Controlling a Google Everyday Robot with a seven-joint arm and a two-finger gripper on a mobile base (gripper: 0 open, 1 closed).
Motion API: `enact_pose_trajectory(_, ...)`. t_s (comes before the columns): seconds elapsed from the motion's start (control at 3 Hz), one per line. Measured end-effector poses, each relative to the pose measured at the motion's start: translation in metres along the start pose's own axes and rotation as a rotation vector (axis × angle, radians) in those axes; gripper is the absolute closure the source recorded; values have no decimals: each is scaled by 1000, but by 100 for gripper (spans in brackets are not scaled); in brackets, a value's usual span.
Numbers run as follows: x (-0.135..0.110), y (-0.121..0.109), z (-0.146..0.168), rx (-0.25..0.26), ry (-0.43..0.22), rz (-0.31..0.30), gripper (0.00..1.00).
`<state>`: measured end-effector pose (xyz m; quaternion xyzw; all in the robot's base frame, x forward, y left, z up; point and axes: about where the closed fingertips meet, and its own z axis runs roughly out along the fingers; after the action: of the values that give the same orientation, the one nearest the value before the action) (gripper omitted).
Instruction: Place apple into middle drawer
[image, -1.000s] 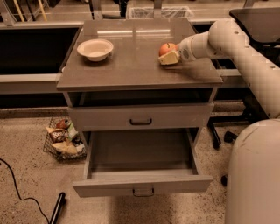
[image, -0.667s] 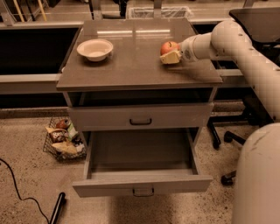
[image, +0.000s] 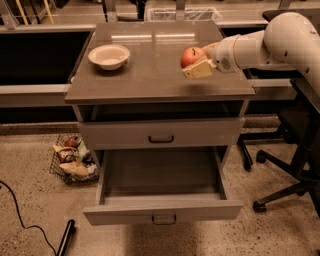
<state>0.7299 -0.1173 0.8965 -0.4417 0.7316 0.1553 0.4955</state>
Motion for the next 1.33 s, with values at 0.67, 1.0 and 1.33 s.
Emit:
enact_pose_trajectory(0.67,13,32,-6,-95,18,-31,100)
enact_pose_trajectory(1.0,30,88,-35,-213,27,-86,100)
enact_pose_trajectory(1.33,70,140,-60,-299,56,-53,100)
